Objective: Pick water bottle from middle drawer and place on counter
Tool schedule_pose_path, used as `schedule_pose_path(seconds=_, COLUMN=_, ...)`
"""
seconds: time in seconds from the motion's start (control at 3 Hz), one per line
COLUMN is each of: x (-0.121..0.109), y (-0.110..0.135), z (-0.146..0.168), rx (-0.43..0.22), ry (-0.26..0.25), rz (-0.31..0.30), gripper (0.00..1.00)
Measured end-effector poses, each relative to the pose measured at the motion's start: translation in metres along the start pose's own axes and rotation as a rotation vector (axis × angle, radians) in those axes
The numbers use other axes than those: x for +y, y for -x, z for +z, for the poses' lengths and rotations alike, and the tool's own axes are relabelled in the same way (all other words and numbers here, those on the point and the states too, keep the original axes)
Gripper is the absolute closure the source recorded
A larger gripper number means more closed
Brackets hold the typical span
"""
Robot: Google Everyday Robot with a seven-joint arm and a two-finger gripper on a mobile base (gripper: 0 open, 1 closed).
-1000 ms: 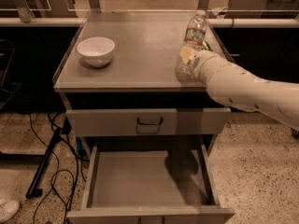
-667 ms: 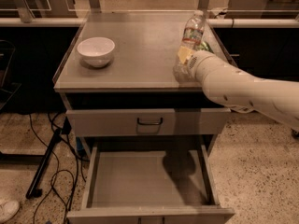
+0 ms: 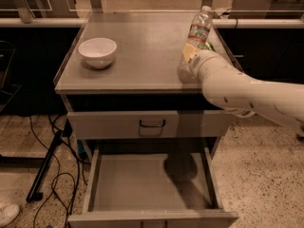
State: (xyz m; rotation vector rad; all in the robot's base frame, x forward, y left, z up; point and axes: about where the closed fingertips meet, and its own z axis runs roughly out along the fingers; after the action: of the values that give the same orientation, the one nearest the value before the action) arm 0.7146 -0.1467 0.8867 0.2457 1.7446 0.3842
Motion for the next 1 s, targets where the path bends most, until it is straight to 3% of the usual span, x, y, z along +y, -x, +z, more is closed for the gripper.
schedule_pose_path(seconds=0.67, x=0.011, y=0.058, z=0.016, rx=-0.170, ry=0.000, rz=-0.014, gripper=1.00)
schedule_pose_path(seconds=1.0, x=0.011, y=0.059, z=0.016, rx=-0.174, ry=0.000, rz=-0.013, gripper=1.00)
